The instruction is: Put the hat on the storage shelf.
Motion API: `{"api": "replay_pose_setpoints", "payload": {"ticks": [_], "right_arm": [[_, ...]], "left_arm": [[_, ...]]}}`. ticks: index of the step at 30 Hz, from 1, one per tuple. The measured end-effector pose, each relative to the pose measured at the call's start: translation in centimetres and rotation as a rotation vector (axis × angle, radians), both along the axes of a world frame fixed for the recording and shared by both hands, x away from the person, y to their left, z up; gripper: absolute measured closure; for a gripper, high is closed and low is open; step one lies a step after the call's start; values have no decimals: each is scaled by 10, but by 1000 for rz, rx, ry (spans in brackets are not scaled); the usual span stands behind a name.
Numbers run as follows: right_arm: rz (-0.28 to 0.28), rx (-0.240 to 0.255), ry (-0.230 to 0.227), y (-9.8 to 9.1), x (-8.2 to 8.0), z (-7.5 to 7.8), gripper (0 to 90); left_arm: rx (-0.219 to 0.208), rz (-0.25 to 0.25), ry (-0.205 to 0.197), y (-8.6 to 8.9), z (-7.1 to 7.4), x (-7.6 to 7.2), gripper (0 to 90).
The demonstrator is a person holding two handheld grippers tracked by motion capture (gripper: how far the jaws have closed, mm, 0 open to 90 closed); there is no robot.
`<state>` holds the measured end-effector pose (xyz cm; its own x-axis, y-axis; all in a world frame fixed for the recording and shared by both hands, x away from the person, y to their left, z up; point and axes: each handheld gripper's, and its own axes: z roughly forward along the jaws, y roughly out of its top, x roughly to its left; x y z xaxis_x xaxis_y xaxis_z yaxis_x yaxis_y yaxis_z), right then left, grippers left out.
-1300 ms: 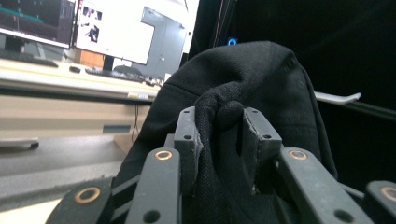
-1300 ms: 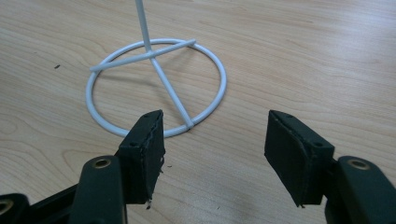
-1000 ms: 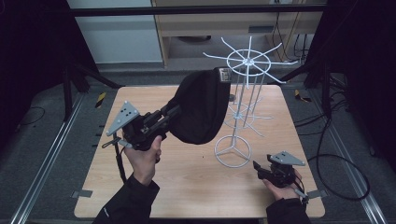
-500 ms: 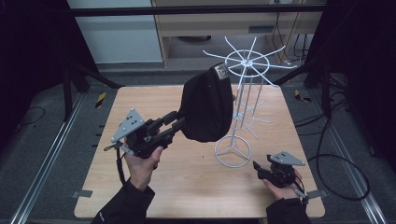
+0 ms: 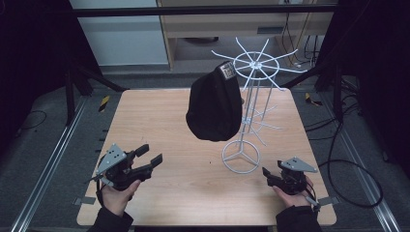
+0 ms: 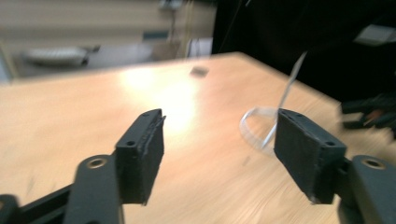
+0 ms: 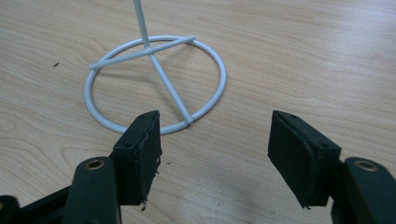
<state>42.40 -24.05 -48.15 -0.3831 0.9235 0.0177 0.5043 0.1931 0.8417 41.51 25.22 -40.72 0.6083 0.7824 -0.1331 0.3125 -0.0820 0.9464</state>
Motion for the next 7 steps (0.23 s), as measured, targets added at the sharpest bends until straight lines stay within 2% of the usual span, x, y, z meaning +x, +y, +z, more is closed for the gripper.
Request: {"api": "replay_pose_setpoints", "payload": {"ticks": [3, 7], "right_arm": [[-7, 8, 11, 1, -1, 0, 307], [-13, 6, 15, 0, 0, -2, 274]], "left_arm": [[41, 36, 58, 15, -26, 2, 290], [101, 110, 129, 38, -55, 7, 256]]}}
